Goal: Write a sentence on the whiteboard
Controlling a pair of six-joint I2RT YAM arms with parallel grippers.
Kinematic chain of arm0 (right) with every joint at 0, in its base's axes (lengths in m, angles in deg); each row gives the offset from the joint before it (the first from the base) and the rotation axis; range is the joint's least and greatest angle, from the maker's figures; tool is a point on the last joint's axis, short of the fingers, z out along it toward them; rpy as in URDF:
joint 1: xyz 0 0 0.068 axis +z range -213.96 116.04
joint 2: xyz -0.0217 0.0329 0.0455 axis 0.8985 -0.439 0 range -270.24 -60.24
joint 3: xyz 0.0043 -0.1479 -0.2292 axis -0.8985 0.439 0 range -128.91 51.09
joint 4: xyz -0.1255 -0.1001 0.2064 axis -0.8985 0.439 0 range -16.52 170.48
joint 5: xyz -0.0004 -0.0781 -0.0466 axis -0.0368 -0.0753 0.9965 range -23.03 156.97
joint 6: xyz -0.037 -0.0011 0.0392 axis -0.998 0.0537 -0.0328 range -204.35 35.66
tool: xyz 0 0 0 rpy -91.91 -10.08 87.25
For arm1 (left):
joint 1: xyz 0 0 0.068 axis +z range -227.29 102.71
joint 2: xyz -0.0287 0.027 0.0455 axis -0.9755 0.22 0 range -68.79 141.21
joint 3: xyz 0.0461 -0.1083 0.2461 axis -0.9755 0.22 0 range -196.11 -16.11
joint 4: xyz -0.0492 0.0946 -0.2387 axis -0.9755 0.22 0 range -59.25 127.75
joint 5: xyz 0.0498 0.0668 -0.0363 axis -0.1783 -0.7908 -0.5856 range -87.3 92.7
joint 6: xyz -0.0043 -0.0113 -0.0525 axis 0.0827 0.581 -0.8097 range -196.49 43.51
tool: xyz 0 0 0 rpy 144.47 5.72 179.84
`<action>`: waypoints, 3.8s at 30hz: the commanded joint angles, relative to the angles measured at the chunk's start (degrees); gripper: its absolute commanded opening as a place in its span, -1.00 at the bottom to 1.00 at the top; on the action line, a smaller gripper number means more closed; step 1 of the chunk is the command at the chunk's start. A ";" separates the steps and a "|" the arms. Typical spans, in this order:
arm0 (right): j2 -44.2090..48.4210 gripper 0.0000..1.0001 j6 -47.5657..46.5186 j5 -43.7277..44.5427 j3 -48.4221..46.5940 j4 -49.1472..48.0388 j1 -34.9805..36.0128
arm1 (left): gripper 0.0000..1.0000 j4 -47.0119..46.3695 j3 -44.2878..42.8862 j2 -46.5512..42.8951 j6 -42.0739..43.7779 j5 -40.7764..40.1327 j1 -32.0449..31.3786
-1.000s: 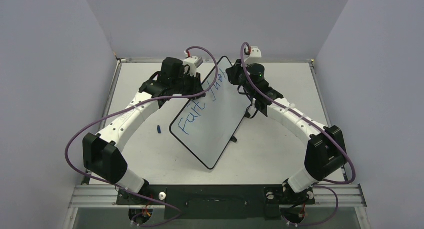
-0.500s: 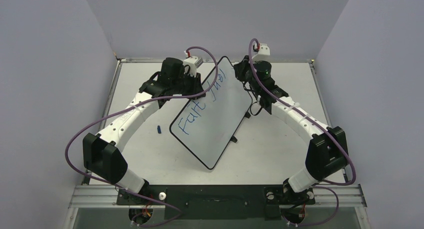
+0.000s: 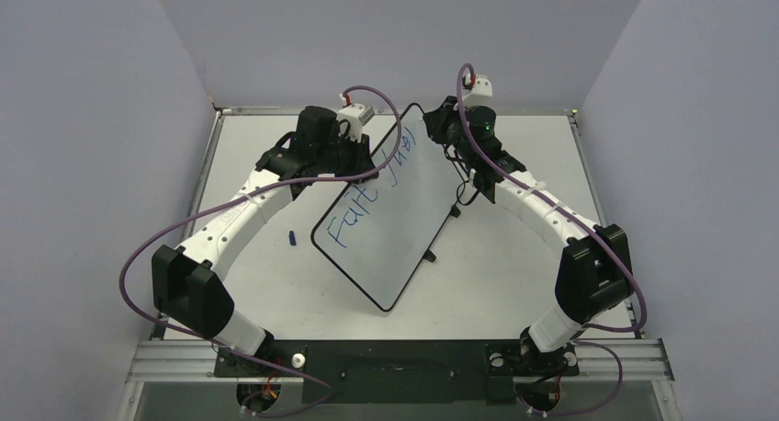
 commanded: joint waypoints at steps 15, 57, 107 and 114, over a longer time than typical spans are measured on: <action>-1.90 -1.00 3.05 -3.52 -1.15 -4.99 0.27 | -1.00 -4.45 -0.86 -2.29 5.71 -4.36 0.23; -3.07 -1.00 4.38 -3.39 2.85 -6.01 -1.53 | -1.00 -4.42 -0.86 -2.27 5.71 -4.22 0.15; 9.67 -1.00 6.77 -2.10 10.68 -4.86 3.52 | -1.00 -4.58 -0.69 -2.76 5.58 -4.53 0.23; 20.36 -1.00 5.91 -0.44 13.30 -1.17 4.16 | -1.00 -4.60 -0.69 -2.67 5.46 -4.31 0.23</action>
